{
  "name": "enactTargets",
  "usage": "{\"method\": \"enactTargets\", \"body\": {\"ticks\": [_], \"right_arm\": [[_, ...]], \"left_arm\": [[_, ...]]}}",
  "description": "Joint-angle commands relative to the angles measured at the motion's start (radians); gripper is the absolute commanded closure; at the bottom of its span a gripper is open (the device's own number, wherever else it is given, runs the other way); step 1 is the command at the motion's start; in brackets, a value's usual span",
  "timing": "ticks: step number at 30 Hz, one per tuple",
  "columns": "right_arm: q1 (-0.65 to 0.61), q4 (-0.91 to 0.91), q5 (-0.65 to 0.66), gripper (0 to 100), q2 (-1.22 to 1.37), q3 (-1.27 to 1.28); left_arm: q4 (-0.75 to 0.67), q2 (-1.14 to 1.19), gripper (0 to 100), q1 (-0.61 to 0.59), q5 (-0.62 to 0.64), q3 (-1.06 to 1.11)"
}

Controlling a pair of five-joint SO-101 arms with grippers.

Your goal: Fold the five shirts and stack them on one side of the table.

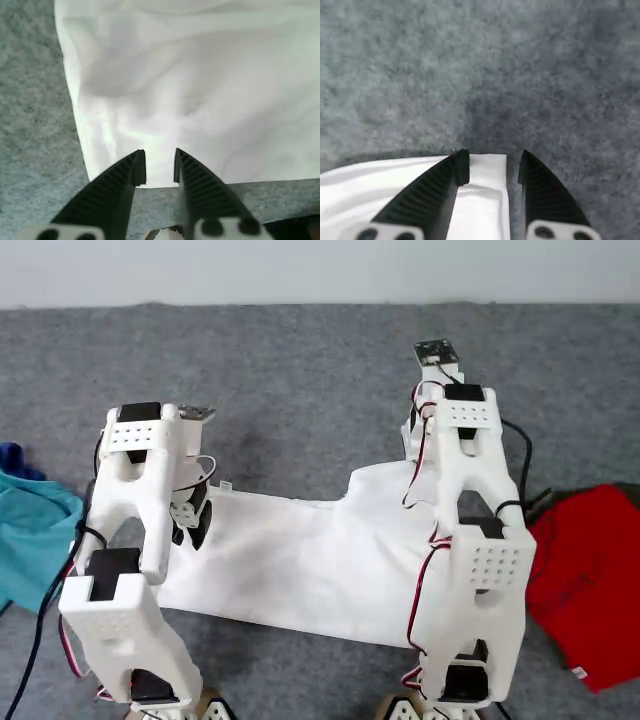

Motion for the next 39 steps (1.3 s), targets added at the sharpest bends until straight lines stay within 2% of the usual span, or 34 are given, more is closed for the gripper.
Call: {"method": "enactTargets", "body": {"ticks": [1, 8, 18, 23, 28, 39], "right_arm": [[0.008, -0.001, 0.034, 83.1, -0.001, -0.043], [0.008, 0.033, 0.091, 96.6, -0.002, -0.044], [0.013, 0.056, 0.106, 98.9, -0.008, -0.046], [0.008, 0.107, 0.106, 96.1, -0.028, -0.063], [0.005, 0.15, 0.104, 79.8, -0.036, -0.063], [0.012, 0.15, 0.107, 81.9, -0.038, -0.063]], "left_arm": [[0.003, -0.006, 90, 0.008, 0.005, -0.008], [0.003, -0.006, 90, 0.008, 0.005, -0.008], [0.003, -0.006, 90, 0.008, 0.005, -0.007], [0.003, -0.006, 90, 0.008, 0.005, -0.007], [0.003, -0.006, 90, 0.008, 0.005, -0.004], [0.003, -0.006, 90, 0.008, 0.005, -0.004]]}}
